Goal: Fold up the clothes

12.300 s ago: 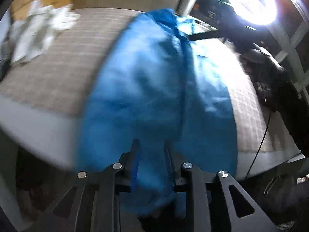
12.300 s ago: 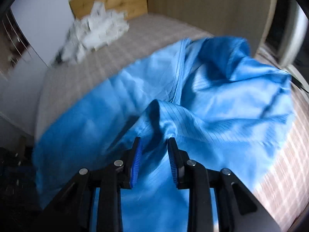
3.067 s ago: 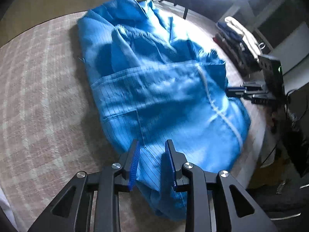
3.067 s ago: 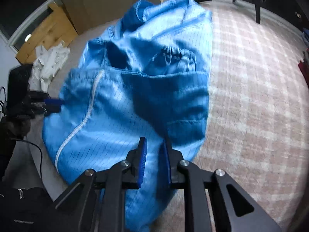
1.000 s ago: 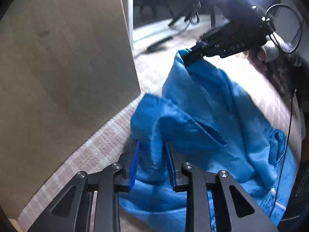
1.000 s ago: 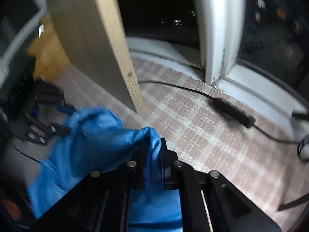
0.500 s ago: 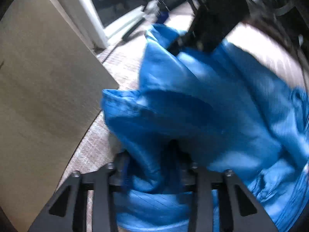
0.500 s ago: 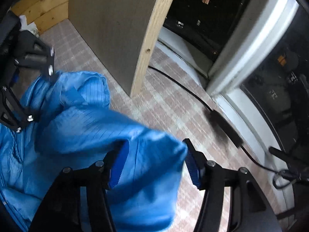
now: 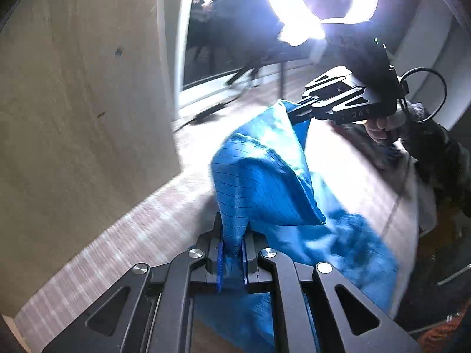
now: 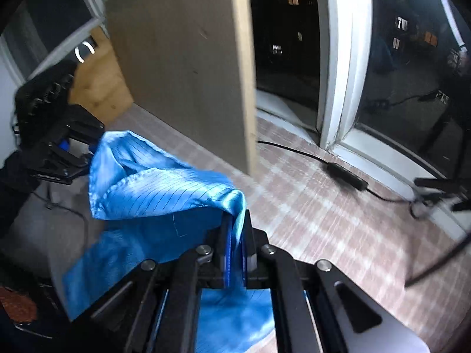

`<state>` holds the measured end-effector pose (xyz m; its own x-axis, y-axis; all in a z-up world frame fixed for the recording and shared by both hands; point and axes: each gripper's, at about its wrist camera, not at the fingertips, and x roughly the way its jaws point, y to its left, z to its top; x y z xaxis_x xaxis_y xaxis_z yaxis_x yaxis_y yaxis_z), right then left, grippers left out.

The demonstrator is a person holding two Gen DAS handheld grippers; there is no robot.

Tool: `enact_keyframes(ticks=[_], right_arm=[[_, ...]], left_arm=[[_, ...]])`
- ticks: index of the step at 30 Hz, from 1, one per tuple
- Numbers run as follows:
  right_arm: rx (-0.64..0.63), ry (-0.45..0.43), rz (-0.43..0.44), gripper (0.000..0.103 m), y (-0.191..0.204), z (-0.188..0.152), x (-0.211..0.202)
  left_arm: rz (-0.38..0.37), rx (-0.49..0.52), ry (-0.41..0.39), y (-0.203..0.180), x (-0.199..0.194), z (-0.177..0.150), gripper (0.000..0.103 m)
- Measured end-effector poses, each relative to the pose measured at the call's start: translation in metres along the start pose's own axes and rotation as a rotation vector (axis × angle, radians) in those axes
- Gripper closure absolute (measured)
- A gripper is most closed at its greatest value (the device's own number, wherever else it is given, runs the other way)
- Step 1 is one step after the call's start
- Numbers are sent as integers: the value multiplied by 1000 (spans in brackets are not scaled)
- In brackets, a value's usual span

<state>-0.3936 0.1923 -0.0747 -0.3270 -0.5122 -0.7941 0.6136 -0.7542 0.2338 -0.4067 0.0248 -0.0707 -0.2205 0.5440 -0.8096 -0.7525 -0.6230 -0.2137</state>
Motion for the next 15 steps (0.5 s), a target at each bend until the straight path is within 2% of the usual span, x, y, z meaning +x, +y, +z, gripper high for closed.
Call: enact_keyframes(ticks=[4, 7, 12, 15], right_arm=[[-22, -38, 5, 99, 42, -30, -44], [-32, -55, 11, 99, 84, -66, -73], [-6, -33, 11, 99, 140, -142, -77], [47, 14, 40, 99, 166, -188, -65]], left_arm=[[-24, 36, -14, -48, -33, -19, 95], [-33, 81, -12, -90, -59, -49, 95], [-73, 86, 16, -148, -67, -121, 95], [-101, 94, 82, -177, -53, -162, 95]])
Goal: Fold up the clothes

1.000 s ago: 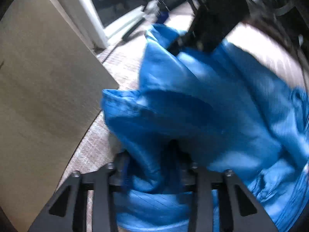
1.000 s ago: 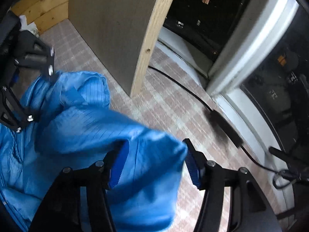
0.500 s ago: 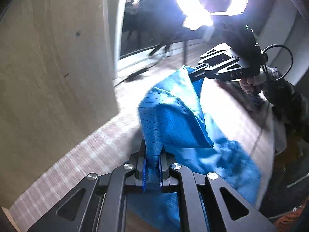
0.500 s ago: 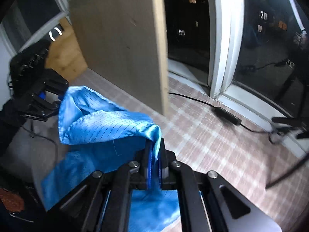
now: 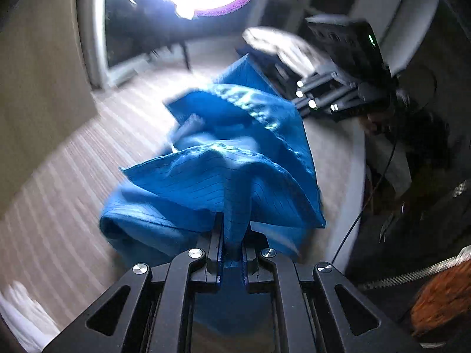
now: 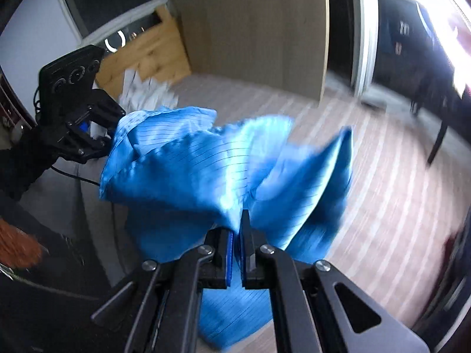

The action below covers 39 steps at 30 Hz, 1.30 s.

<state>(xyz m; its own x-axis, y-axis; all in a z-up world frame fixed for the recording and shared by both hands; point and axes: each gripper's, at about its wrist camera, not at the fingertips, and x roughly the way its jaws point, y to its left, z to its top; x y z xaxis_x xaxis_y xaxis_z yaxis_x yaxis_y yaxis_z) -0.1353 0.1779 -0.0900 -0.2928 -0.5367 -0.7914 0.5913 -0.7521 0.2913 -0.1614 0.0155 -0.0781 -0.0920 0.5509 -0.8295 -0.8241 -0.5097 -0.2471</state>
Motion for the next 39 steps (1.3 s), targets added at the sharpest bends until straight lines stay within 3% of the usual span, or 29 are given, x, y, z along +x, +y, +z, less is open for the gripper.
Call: enact_keyframes(ticks=[3, 4, 7, 9, 12, 14, 15, 16, 19, 21, 24, 26, 31, 36, 38, 39], right_arm=[[35, 61, -10, 100, 15, -44, 23], [42, 95, -20, 100, 20, -59, 33], [99, 282, -31, 99, 22, -100, 72], [60, 350, -68, 99, 29, -118, 74], [82, 292, -61, 91, 31, -122, 40], [134, 215, -62, 70, 24, -119, 18], [176, 170, -70, 53, 16, -117, 10], [217, 126, -77, 49, 8, -115, 2], [341, 49, -99, 49, -15, -113, -7], [391, 33, -101, 49, -22, -114, 0], [455, 6, -19, 49, -16, -123, 11], [480, 3, 6, 49, -10, -127, 18], [444, 38, -75, 49, -2, -126, 34], [490, 26, -54, 49, -11, -122, 43], [511, 22, -30, 64, -14, -121, 51], [521, 19, -18, 86, -16, -121, 54]], left_arm=[[-18, -25, 52, -17, 22, -33, 93], [-15, -35, 73, -19, 31, -43, 86], [3, -69, 120, -21, 38, -65, 83], [2, -102, 127, -21, 30, -76, 83], [5, -153, 127, -20, 14, -90, 74], [22, -192, 70, -17, -4, -89, 58], [24, -209, 45, -15, -10, -87, 58], [16, -218, 24, -14, -12, -84, 57], [72, -236, 21, -7, -3, -78, 51], [77, -335, 36, 10, 11, -83, 51], [40, -451, 38, 20, 18, -93, 51], [57, -456, 36, 24, 25, -91, 51], [63, -484, 6, 33, 38, -79, 50], [40, -507, -39, 40, 52, -69, 55], [40, -514, -28, 43, 56, -69, 83], [30, -522, -32, 44, 53, -70, 89]])
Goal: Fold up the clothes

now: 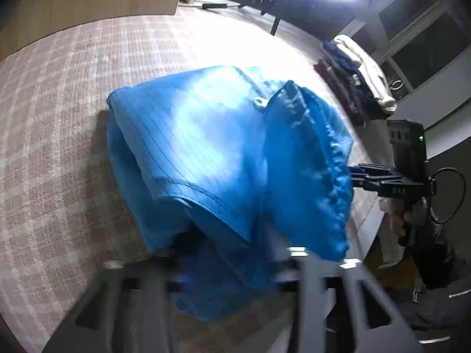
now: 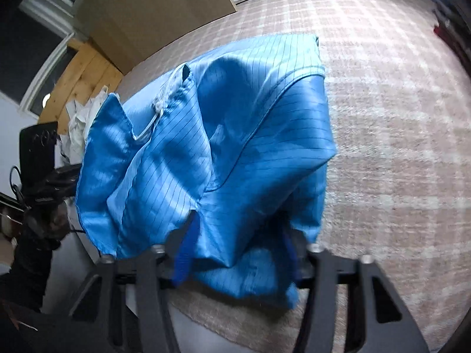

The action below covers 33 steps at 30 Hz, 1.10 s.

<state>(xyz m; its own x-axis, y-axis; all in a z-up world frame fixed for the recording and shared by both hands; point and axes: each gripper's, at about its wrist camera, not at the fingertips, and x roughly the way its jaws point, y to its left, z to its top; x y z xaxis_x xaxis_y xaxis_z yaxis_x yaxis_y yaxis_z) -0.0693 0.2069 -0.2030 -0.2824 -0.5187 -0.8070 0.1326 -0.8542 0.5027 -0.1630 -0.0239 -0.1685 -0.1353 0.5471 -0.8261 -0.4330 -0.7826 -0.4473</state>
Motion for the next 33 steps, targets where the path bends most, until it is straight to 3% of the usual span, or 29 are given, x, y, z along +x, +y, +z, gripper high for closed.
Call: enact_keyframes(ticks=[1, 2, 8, 11, 14, 16, 18, 20, 23, 25, 27, 29, 33], right_arm=[[9, 2, 15, 100, -1, 1, 3], [16, -2, 36, 100, -1, 1, 3], [35, -57, 167, 100, 14, -6, -30], [6, -73, 167, 100, 24, -13, -48], [-1, -14, 48, 100, 16, -24, -38], [-17, 85, -45, 99, 11, -32, -18], [2, 123, -47, 99, 10, -39, -21], [-23, 92, -72, 99, 18, -38, -41], [-87, -26, -76, 99, 36, -17, -73], [-160, -118, -86, 94, 53, 9, -77], [-223, -154, -102, 88, 61, 38, -65], [-244, -140, -113, 86, 63, 54, -44], [-261, 12, -242, 86, 40, 57, 13]], left_arm=[[-11, -9, -1, 2, -3, -1, 93], [-22, -18, -2, 4, -5, -1, 100], [-49, -2, -39, 0, -42, -5, 100], [-41, 17, -8, 3, -40, -14, 97], [8, -9, 84, 13, -13, -26, 90], [44, -13, 117, 17, -10, -34, 91], [83, -10, 135, 19, -13, -40, 90], [123, 37, 75, 8, -38, -34, 86], [154, 116, -17, -13, -62, -15, 74], [136, 158, -55, -25, -60, 3, 74], [110, 183, -65, -32, -43, 24, 74], [110, 188, -45, -27, -19, 36, 72], [173, 192, 60, 6, 29, 25, 72]])
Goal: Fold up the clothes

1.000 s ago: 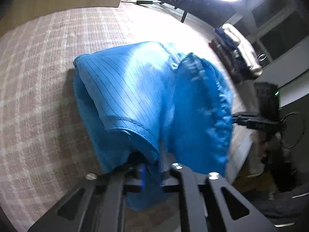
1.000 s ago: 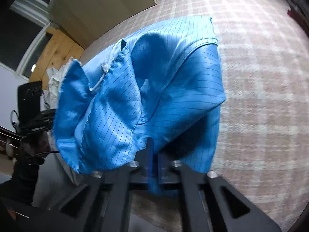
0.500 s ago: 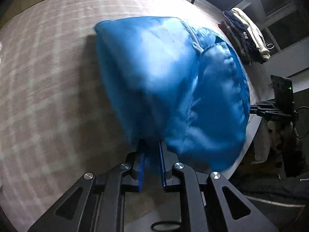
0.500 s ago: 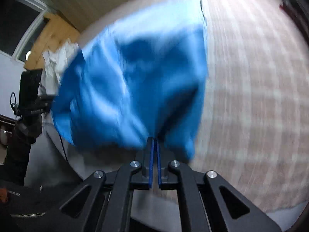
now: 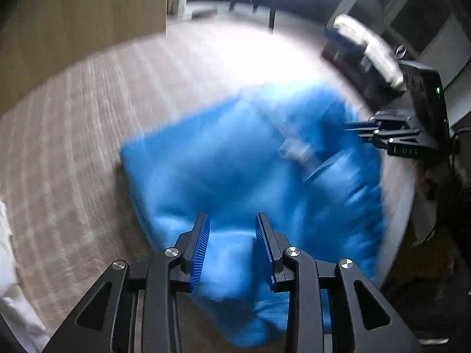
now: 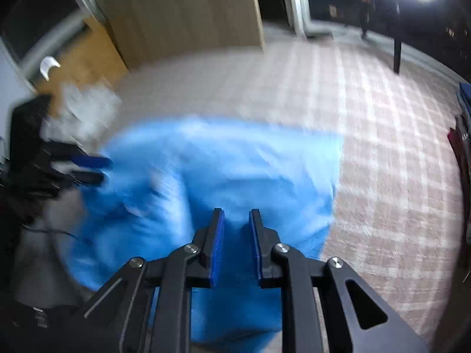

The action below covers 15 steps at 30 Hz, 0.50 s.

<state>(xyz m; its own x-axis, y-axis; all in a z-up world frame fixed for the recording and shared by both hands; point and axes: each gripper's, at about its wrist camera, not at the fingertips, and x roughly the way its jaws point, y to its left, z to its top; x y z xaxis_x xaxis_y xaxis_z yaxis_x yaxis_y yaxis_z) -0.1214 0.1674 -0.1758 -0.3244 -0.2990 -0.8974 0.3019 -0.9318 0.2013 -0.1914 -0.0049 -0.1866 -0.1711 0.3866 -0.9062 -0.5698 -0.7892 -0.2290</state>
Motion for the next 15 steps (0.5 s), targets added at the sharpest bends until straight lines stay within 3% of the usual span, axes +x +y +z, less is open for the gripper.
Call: enact_keyframes(ticks=[1, 6, 8, 9, 10, 12, 15], right_arm=[[-3, 47, -5, 86, -3, -10, 12], [35, 3, 2, 86, -11, -21, -21], [36, -52, 7, 84, -9, -9, -37], [34, -85, 12, 76, -7, -1, -46], [33, -115, 13, 60, -6, 7, -50], [26, -171, 3, 43, -4, 27, -51], [18, -196, -1, 43, 0, 49, -32]], left_arm=[[10, 3, 13, 4, 6, -6, 73], [-10, -48, -59, 24, -21, -10, 71], [1, -55, -112, 29, -35, 1, 66], [9, -54, -128, 31, -37, 7, 65], [11, -56, -139, 32, -37, 15, 65], [1, -57, -153, 32, -28, 36, 65], [2, -29, -136, 39, -13, 47, 64]])
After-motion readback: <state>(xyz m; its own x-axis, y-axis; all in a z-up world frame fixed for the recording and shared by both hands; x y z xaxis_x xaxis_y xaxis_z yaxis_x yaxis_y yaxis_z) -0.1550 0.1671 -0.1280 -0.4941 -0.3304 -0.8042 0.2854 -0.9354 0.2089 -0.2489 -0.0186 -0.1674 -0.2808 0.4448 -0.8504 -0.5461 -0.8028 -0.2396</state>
